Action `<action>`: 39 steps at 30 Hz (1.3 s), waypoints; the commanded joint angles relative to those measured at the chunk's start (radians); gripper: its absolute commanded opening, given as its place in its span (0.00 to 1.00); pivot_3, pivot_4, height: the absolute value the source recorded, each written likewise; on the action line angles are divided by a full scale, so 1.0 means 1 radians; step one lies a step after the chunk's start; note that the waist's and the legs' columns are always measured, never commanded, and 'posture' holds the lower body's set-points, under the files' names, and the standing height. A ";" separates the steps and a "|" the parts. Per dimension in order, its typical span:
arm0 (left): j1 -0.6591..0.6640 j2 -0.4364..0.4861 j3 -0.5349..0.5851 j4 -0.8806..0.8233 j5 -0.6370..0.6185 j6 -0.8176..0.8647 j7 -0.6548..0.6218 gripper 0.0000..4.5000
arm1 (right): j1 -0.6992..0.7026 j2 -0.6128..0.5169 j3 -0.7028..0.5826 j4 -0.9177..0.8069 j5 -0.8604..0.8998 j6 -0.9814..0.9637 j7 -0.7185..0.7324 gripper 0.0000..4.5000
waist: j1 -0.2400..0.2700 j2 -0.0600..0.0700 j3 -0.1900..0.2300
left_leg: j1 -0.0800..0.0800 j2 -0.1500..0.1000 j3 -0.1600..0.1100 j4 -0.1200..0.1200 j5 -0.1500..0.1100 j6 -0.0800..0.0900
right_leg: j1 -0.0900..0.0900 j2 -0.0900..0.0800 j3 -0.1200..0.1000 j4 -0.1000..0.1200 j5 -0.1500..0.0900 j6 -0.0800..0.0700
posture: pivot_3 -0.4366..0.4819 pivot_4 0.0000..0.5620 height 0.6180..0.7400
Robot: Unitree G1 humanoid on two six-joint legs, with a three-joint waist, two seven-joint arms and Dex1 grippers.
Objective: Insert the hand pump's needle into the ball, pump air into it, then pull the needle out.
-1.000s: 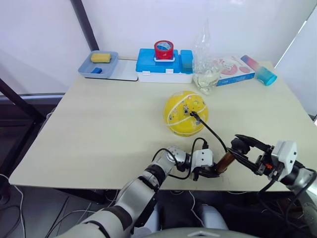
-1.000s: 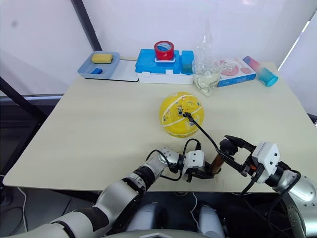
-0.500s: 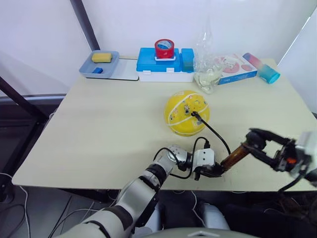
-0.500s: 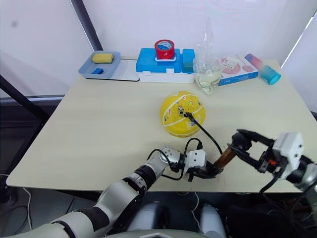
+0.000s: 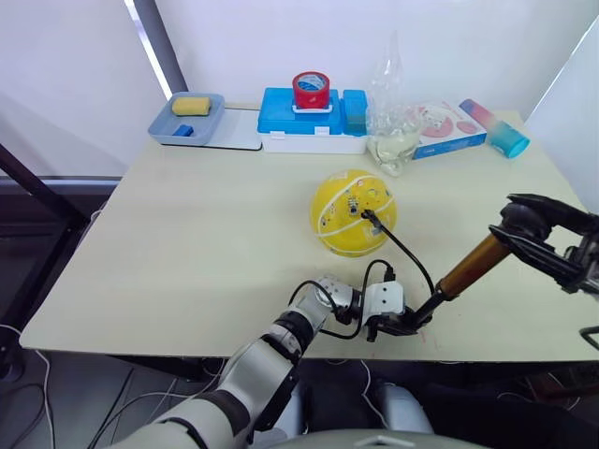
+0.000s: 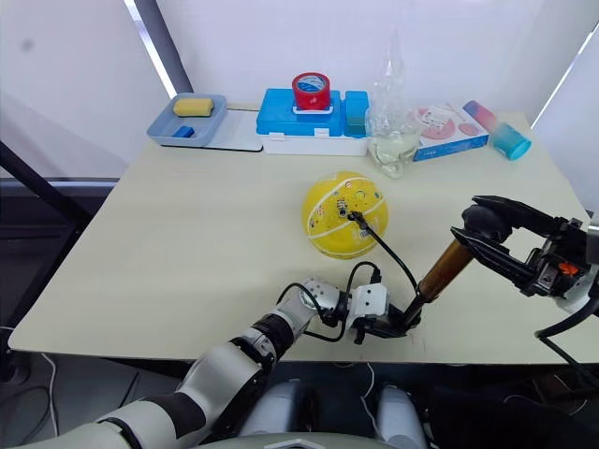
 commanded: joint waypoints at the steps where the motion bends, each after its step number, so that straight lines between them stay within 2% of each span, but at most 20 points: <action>1: 0.019 0.013 -0.027 0.040 0.041 0.027 0.012 0.24 | 0.052 0.066 0.176 0.103 -0.201 -0.093 0.067 0.43 | -0.001 -0.001 -0.001 | 0.000 0.000 0.000 0.000 0.000 0.000 | 0.000 0.000 0.000 0.000 0.000 0.000 | 0.48 0.27 0.97; 8: 0.009 0.013 -0.024 0.045 0.040 0.026 0.021 0.24 | 0.039 0.207 0.389 0.333 -0.445 -0.321 0.087 0.43 | -0.001 -0.006 -0.006 | 0.002 0.000 -0.001 0.000 0.000 0.000 | 0.001 0.000 -0.001 0.001 0.000 0.000 | 0.48 0.27 0.97; 12: 0.008 0.013 -0.024 0.045 0.039 0.029 0.016 0.24 | 0.032 0.244 0.419 0.379 -0.471 -0.385 0.086 0.43 | -0.002 -0.007 -0.007 | 0.002 0.000 -0.001 0.000 0.000 -0.001 | 0.001 0.000 -0.001 0.001 0.000 0.000 | 0.48 0.27 0.97; 16: 0.011 0.013 -0.025 0.045 0.038 0.027 0.010 0.24 | 0.030 0.207 0.326 0.288 -0.355 -0.344 0.095 0.43 | -0.003 -0.006 -0.007 | 0.003 0.000 0.000 0.000 0.000 -0.001 | 0.002 -0.002 -0.001 0.001 0.000 0.000 | 0.48 0.27 0.97; 23: 0.012 0.014 -0.024 0.046 0.033 0.025 0.007 0.24 | 0.007 0.087 0.100 0.109 -0.069 -0.166 0.081 0.43 | 0.000 0.006 0.001 | 0.001 -0.004 0.003 0.000 -0.001 0.001 | 0.000 -0.011 -0.009 0.001 0.000 0.000 | 0.48 0.27 0.97; 31: 0.014 0.013 -0.019 0.046 0.026 0.015 -0.008 0.24 | -0.086 -0.038 -0.103 0.048 0.145 -0.010 0.061 0.43 | 0.002 0.004 0.003 | 0.001 -0.005 0.013 0.000 -0.005 0.008 | -0.005 -0.016 -0.013 0.001 0.000 0.001 | 0.48 0.27 0.97; 35: 0.017 0.014 -0.011 0.044 0.018 0.017 -0.012 0.24 | -0.134 -0.087 -0.148 0.039 0.194 0.058 0.036 0.43 | 0.003 0.004 0.002 | 0.001 -0.005 0.020 0.000 -0.007 0.013 | -0.008 -0.016 -0.011 0.002 0.001 0.003 | 0.48 0.27 0.97; 39: 0.019 0.012 -0.007 0.042 0.012 0.018 -0.017 0.24 | -0.092 -0.076 -0.077 0.023 0.120 0.091 0.063 0.43 | 0.003 0.003 0.002 | 0.001 -0.006 0.031 0.000 -0.010 0.018 | -0.013 -0.017 -0.009 0.001 0.003 0.005 | 0.48 0.27 0.97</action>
